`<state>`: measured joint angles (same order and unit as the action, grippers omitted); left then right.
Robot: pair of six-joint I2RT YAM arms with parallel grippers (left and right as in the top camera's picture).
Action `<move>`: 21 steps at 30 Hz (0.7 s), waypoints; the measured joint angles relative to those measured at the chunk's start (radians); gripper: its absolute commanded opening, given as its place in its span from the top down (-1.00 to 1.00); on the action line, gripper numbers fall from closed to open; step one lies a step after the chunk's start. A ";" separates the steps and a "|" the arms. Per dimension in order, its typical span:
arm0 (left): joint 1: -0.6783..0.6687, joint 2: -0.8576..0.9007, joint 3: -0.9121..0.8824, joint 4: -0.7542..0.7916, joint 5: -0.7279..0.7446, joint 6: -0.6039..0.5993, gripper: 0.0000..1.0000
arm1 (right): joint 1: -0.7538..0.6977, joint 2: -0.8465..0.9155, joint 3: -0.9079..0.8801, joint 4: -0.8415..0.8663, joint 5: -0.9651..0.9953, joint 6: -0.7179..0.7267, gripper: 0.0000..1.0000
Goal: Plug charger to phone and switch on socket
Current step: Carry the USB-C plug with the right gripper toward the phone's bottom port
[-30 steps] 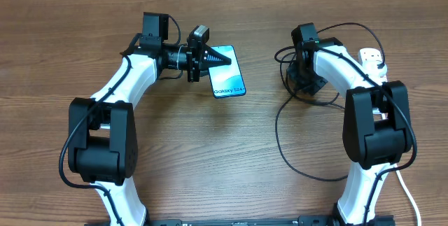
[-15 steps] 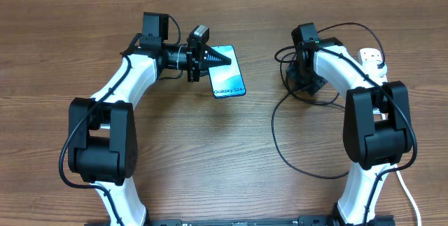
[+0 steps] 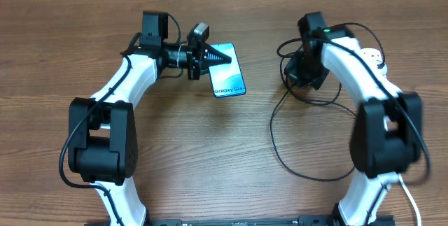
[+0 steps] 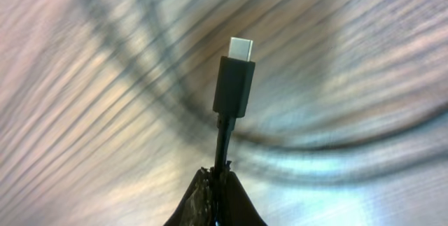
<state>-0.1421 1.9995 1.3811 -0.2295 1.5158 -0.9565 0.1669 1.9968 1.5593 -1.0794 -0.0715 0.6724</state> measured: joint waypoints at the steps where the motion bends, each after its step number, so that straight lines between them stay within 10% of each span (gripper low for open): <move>1: 0.000 0.000 0.000 0.032 0.002 -0.001 0.92 | 0.000 -0.050 0.000 -0.021 -0.027 -0.033 0.92; 11: 0.009 0.003 0.001 0.265 0.023 -0.047 0.92 | 0.013 -0.575 0.040 -0.270 -0.174 -0.353 0.92; 21: 0.032 0.106 0.008 0.492 0.037 -0.250 0.92 | 0.269 -0.619 -0.083 -0.317 -0.322 -0.550 0.92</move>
<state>-0.1104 2.1056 1.3895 0.2626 1.5524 -1.2064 0.4355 1.3777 1.4765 -1.3968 -0.3935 0.1226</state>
